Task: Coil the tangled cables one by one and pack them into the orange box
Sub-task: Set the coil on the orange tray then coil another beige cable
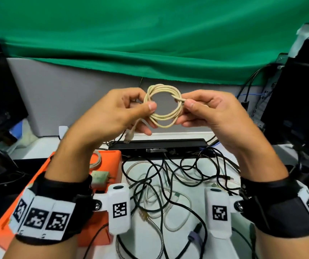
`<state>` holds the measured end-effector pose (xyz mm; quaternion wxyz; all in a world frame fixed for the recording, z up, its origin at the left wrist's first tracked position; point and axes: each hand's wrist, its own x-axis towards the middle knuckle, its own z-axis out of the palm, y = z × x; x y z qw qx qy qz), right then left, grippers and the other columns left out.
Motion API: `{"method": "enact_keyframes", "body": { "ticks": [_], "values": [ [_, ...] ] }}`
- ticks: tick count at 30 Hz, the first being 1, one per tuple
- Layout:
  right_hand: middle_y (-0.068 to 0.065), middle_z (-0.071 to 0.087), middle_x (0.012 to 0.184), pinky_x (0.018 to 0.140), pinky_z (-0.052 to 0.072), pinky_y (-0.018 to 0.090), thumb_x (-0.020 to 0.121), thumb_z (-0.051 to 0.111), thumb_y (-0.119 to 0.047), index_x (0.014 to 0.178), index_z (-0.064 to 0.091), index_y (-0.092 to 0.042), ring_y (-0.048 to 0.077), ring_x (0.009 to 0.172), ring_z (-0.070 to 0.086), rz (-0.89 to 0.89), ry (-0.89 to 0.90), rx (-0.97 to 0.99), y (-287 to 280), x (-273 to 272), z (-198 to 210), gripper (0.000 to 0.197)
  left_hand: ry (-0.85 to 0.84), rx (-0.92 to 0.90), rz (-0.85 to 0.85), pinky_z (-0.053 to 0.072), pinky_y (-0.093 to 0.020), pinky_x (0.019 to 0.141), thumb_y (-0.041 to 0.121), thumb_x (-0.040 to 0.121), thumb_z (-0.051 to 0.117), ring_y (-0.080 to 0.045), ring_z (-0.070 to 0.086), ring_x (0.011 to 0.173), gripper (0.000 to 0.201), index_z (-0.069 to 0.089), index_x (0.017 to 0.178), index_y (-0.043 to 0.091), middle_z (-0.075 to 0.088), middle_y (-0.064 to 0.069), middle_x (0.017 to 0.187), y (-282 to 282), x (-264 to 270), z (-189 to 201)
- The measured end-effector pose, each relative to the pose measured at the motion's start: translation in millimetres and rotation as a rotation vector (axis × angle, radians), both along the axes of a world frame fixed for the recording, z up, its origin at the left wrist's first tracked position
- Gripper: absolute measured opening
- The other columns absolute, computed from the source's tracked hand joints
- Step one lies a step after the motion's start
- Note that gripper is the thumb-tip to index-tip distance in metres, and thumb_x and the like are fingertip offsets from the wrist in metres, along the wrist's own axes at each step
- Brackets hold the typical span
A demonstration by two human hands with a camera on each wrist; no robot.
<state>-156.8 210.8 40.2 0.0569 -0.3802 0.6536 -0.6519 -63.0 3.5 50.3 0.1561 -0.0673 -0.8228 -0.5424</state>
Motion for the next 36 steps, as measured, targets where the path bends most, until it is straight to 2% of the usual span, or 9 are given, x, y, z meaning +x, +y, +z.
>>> {"method": "enact_keyframes", "body": {
  "ticks": [5, 11, 15, 18, 22, 26, 28, 32, 36],
  "values": [
    [0.007, 0.075, 0.088, 0.068, 0.060, 0.029, 0.098, 0.064, -0.015, 0.103, 0.070, -0.013, 0.019, 0.076, 0.070, -0.113, -0.158, -0.160, -19, 3, -9, 0.009, 0.014, 0.130, 0.095, 0.061, -0.038, 0.064, 0.018, 0.098, 0.064, -0.032, 0.076, 0.071, 0.011, 0.060, 0.095, 0.008, 0.078, -0.010, 0.083, 10, -7, -3],
    [0.011, 0.077, 0.103, 0.076, 0.062, 0.033, 0.099, 0.058, -0.021, 0.107, 0.069, -0.012, 0.023, 0.084, 0.074, 0.029, -0.386, -0.178, -22, 2, -11, 0.016, 0.080, 0.192, 0.091, 0.062, -0.038, 0.068, 0.016, 0.100, 0.061, -0.035, 0.076, 0.078, 0.009, 0.060, 0.103, 0.007, 0.078, -0.011, 0.089, 15, -10, -5],
    [0.018, 0.072, 0.121, 0.095, 0.058, 0.040, 0.098, 0.056, -0.015, 0.115, 0.065, -0.015, 0.030, 0.109, 0.072, 0.119, -0.505, -0.209, -21, 0, -12, 0.019, 0.193, 0.225, 0.159, 0.063, -0.041, 0.071, 0.014, 0.102, 0.059, -0.028, 0.077, 0.079, 0.007, 0.062, 0.101, 0.008, 0.077, -0.011, 0.095, 15, -16, -9],
    [0.019, 0.071, 0.122, 0.103, 0.051, 0.049, 0.098, 0.057, -0.019, 0.117, 0.063, -0.021, 0.036, 0.113, 0.069, 0.146, -0.528, -0.192, -24, 0, -15, 0.019, 0.279, 0.268, 0.178, 0.061, -0.038, 0.080, 0.015, 0.102, 0.059, -0.023, 0.076, 0.087, 0.007, 0.064, 0.101, 0.011, 0.079, -0.007, 0.093, 20, -21, -12],
    [0.020, 0.073, 0.116, 0.095, 0.058, 0.046, 0.103, 0.050, -0.020, 0.121, 0.063, -0.018, 0.038, 0.108, 0.071, 0.224, -0.557, -0.218, -30, 2, -17, 0.022, 0.322, 0.331, 0.135, 0.058, -0.032, 0.088, 0.013, 0.100, 0.062, -0.022, 0.076, 0.094, 0.011, 0.066, 0.106, 0.005, 0.079, -0.008, 0.097, 27, -25, -15],
    [0.019, 0.074, 0.114, 0.088, 0.061, 0.038, 0.103, 0.048, -0.026, 0.126, 0.064, -0.009, 0.027, 0.099, 0.074, 0.235, -0.540, -0.171, -30, 3, -17, 0.032, 0.269, 0.484, 0.046, 0.057, -0.032, 0.081, 0.011, 0.100, 0.060, -0.024, 0.075, 0.090, 0.007, 0.063, 0.104, 0.006, 0.078, -0.012, 0.103, 26, -25, -16],
    [0.017, 0.074, 0.113, 0.089, 0.060, 0.038, 0.104, 0.048, -0.025, 0.121, 0.066, -0.009, 0.030, 0.101, 0.073, 0.228, -0.525, -0.172, -31, 3, -19, 0.030, 0.248, 0.502, 0.039, 0.057, -0.031, 0.081, 0.012, 0.100, 0.061, -0.024, 0.074, 0.090, 0.009, 0.062, 0.105, 0.005, 0.077, -0.013, 0.105, 25, -26, -16],
    [0.011, 0.077, 0.101, 0.066, 0.061, 0.029, 0.105, 0.050, -0.020, 0.112, 0.067, -0.009, 0.029, 0.086, 0.077, 0.125, -0.507, -0.168, -37, 3, -24, 0.022, 0.212, 0.321, 0.208, 0.055, -0.028, 0.082, 0.021, 0.097, 0.066, -0.026, 0.073, 0.096, 0.008, 0.067, 0.098, 0.013, 0.077, -0.010, 0.102, 23, -33, -24],
    [0.015, 0.077, 0.102, 0.063, 0.061, 0.029, 0.104, 0.052, -0.017, 0.108, 0.067, -0.008, 0.031, 0.082, 0.077, -0.021, -0.391, -0.100, -27, -6, -24, 0.017, 0.099, -0.039, 0.438, 0.053, -0.036, 0.088, 0.040, 0.093, 0.069, -0.014, 0.067, 0.096, 0.026, 0.062, 0.113, 0.027, 0.072, 0.009, 0.102, 16, -33, -28]
  ]
}}
